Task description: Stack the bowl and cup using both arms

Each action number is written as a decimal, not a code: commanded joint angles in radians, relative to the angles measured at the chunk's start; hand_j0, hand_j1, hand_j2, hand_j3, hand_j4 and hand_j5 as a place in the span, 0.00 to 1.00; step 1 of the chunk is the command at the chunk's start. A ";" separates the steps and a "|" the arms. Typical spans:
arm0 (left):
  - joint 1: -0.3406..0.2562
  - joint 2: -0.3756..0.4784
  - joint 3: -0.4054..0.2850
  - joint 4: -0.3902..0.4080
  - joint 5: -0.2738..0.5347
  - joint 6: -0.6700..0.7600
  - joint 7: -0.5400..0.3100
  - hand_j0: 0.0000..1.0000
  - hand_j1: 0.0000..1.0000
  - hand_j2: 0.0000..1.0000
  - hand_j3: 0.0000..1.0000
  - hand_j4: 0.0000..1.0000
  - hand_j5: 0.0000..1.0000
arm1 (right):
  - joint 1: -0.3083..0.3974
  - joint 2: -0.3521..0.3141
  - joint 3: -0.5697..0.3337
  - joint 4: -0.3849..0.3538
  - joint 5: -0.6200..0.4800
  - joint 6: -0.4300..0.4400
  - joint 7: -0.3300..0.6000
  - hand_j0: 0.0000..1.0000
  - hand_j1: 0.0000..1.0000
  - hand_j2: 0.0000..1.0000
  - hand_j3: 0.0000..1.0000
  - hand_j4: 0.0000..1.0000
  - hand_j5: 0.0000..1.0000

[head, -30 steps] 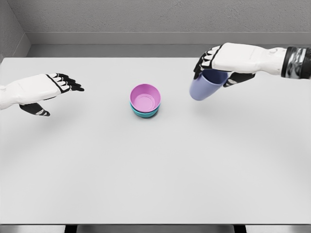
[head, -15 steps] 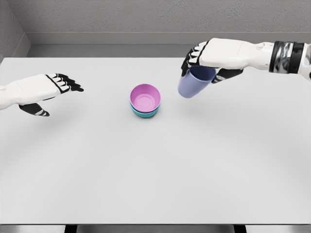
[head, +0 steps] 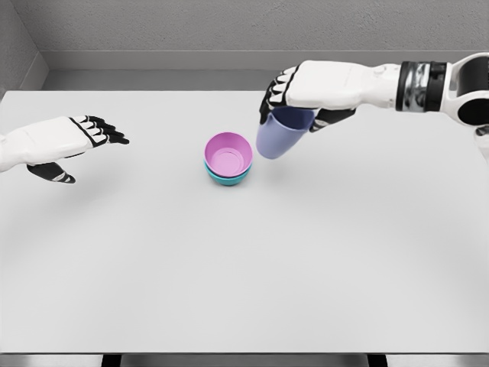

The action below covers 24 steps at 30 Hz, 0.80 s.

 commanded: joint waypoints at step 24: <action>0.000 0.003 0.001 0.000 0.006 0.002 0.001 1.00 1.00 1.00 1.00 1.00 1.00 | -0.089 0.131 0.099 0.068 0.001 0.003 -0.001 0.67 0.67 0.67 0.67 0.67 0.67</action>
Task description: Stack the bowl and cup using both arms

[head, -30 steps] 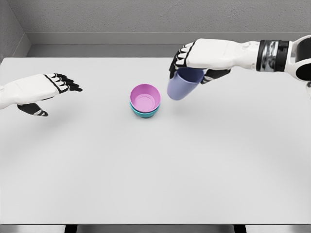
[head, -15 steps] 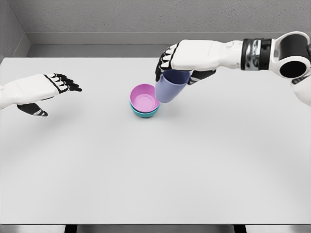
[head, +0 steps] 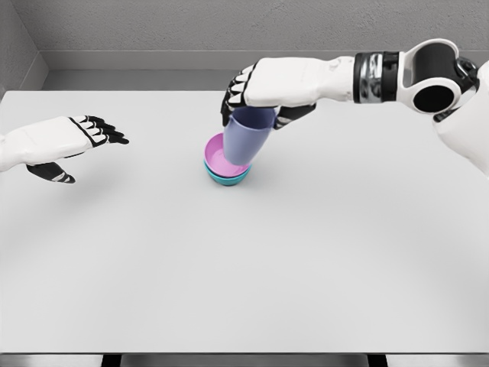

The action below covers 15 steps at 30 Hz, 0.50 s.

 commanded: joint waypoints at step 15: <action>0.000 0.002 0.000 0.000 0.006 0.002 0.001 1.00 1.00 1.00 1.00 1.00 1.00 | -0.032 0.080 0.025 0.129 -0.003 0.003 -0.001 0.67 0.67 0.67 0.67 0.67 0.67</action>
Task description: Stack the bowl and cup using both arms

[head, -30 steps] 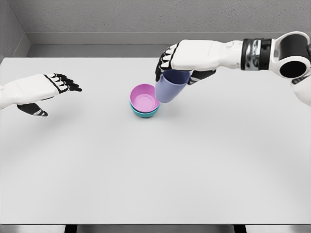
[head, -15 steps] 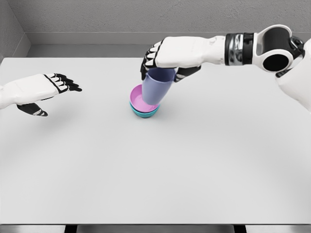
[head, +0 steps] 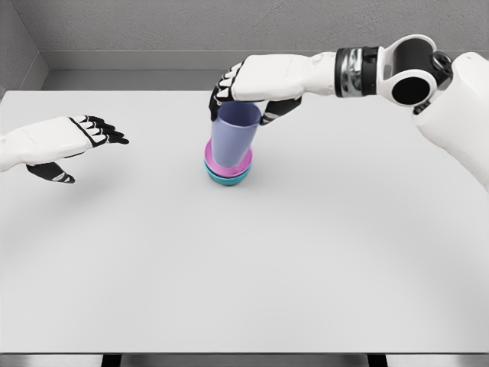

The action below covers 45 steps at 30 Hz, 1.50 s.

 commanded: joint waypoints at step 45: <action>0.005 0.006 0.001 0.000 0.006 0.002 0.001 1.00 1.00 1.00 1.00 1.00 1.00 | -0.032 0.096 0.044 0.223 0.035 0.003 -0.001 0.67 0.67 0.67 0.67 0.67 0.67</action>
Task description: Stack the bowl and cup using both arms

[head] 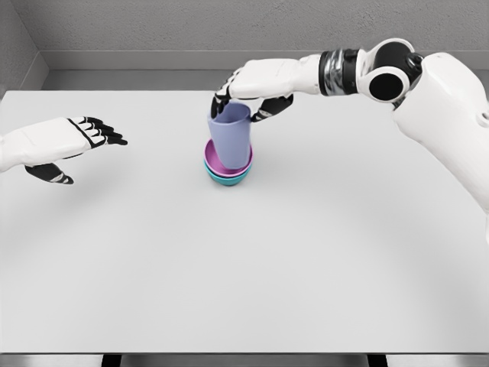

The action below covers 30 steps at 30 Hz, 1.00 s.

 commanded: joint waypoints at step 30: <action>0.000 0.020 0.003 -0.001 0.016 0.002 0.001 1.00 1.00 1.00 1.00 1.00 1.00 | 0.462 -0.429 -0.606 -0.293 -0.069 0.003 0.000 1.00 1.00 1.00 1.00 1.00 1.00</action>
